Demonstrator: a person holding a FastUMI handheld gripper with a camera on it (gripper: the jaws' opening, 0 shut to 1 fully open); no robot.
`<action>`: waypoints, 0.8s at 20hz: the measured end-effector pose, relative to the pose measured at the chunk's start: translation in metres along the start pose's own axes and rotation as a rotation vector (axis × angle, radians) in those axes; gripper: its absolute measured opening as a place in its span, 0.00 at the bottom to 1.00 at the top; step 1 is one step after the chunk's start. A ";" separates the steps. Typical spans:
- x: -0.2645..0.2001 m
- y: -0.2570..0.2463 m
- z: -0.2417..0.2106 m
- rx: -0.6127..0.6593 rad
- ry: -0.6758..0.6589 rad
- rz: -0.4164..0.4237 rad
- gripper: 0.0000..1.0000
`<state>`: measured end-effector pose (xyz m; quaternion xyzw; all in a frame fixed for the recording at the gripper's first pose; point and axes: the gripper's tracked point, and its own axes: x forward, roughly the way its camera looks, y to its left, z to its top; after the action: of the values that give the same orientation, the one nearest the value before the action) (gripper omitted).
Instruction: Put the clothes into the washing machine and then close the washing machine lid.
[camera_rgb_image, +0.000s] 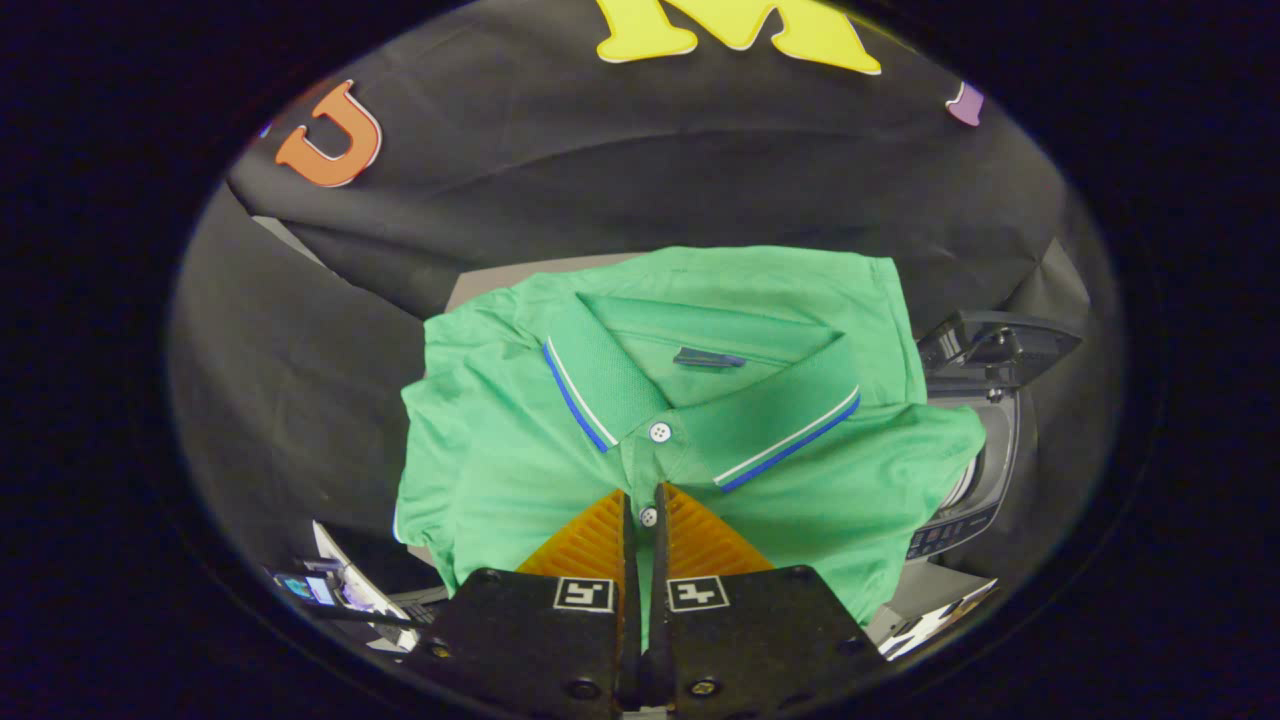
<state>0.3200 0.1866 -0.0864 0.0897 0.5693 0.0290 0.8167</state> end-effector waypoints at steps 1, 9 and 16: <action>-0.005 0.000 0.003 0.003 -0.009 0.005 0.07; -0.040 -0.009 0.015 0.039 -0.068 0.042 0.07; -0.070 -0.038 0.022 0.014 -0.134 -0.026 0.07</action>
<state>0.3138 0.1358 -0.0208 0.0898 0.5148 0.0085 0.8526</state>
